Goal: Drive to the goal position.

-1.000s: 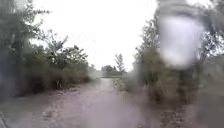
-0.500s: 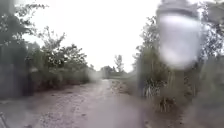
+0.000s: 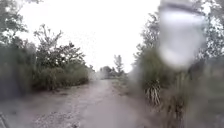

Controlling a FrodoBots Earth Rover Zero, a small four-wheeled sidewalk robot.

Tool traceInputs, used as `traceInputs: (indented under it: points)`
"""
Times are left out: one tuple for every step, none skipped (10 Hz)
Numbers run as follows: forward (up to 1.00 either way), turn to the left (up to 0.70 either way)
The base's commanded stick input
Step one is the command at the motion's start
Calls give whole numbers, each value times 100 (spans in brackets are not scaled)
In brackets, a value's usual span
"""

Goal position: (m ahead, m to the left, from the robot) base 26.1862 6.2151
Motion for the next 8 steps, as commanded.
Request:
traceInputs:
  points:
    - [70, 0]
    - [70, 0]
    - [70, 0]
    - [70, 0]
    - [70, 1]
    - [70, 7]
    - [70, 14]
    - [70, 14]
